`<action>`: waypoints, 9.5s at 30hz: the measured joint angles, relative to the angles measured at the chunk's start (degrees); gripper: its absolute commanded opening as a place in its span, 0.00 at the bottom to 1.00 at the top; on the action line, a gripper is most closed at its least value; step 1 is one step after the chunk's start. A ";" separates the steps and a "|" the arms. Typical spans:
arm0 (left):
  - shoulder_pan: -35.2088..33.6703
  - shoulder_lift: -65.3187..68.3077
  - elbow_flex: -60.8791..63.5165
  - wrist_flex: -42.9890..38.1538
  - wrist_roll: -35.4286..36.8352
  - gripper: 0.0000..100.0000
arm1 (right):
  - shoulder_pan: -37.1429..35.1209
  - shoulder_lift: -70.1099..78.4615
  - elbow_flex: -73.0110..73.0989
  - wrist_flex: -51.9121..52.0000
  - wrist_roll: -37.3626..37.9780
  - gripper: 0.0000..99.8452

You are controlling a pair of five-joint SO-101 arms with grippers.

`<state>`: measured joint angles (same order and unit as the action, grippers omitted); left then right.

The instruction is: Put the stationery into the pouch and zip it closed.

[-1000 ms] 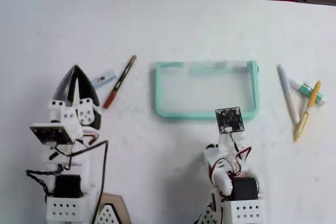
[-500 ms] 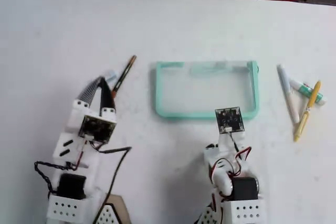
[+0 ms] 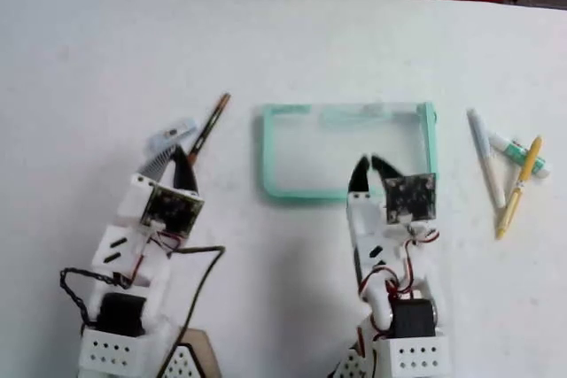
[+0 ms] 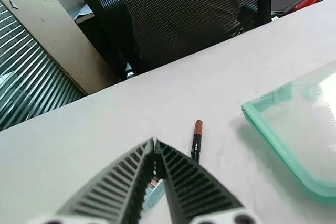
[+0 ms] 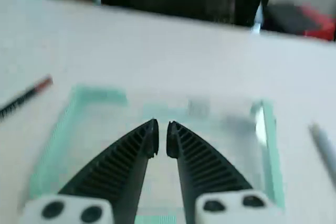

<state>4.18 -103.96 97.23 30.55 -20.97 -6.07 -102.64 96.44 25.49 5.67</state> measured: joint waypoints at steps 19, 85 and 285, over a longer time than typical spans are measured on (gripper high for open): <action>0.00 0.00 0.00 0.62 0.00 0.03 | -8.97 0.00 0.00 -69.98 -0.09 0.05; 2.90 0.00 0.00 3.52 -0.53 0.03 | -1.76 -0.18 0.00 -67.87 -0.09 0.05; -1.23 89.93 -47.65 1.76 18.55 0.20 | 0.26 119.38 -109.80 49.41 13.98 0.02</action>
<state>2.95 -14.02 49.58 32.31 -2.42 -5.80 16.75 -13.36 74.90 19.65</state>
